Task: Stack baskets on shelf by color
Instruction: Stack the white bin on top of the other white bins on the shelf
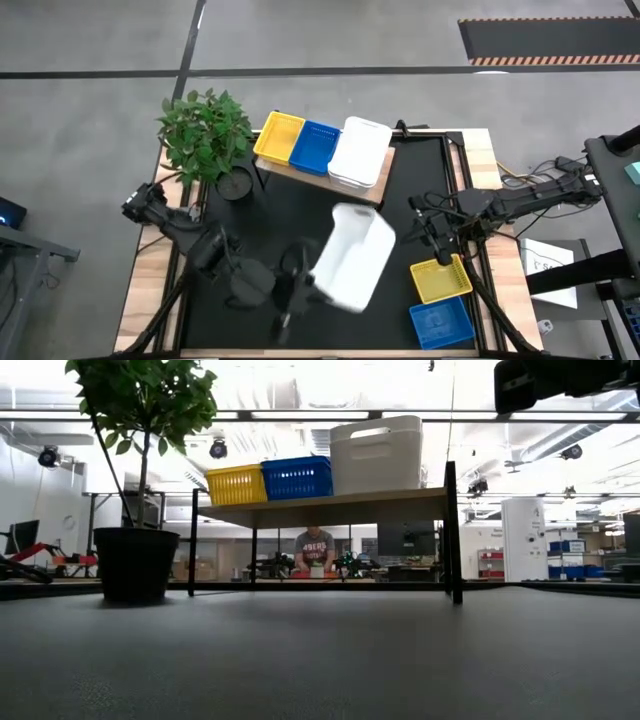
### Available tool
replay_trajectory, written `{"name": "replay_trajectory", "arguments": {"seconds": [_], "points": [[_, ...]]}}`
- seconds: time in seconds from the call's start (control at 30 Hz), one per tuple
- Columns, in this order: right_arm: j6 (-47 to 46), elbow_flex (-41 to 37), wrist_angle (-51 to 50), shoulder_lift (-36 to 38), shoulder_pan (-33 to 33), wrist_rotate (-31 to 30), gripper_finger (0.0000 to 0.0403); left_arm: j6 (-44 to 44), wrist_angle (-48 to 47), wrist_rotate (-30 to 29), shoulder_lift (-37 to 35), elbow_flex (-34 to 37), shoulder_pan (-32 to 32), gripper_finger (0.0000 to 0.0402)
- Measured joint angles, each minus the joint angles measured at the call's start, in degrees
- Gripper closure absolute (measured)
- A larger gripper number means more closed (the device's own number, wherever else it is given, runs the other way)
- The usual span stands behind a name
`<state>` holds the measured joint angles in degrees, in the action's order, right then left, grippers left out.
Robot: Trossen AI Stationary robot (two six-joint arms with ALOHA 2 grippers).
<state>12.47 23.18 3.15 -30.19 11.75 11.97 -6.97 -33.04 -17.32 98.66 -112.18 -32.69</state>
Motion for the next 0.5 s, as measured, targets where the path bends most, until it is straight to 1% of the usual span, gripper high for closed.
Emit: {"name": "replay_trajectory", "arguments": {"seconds": [0.1,0.3,0.5], "points": [[-0.45,0.0,-0.66,1.97,0.0,0.0,0.0394,-2.63,-0.37,-0.11,-0.03,-0.43,3.36,0.0402],[-2.17,0.0,-6.49,6.2,0.0,0.02,0.0394,-7.45,-0.32,0.37,-0.1,-0.83,11.16,0.0401],[-2.19,0.0,-7.66,7.83,0.0,0.02,0.0394,-13.05,-0.3,0.46,-0.1,-0.83,19.05,0.0401]]}}
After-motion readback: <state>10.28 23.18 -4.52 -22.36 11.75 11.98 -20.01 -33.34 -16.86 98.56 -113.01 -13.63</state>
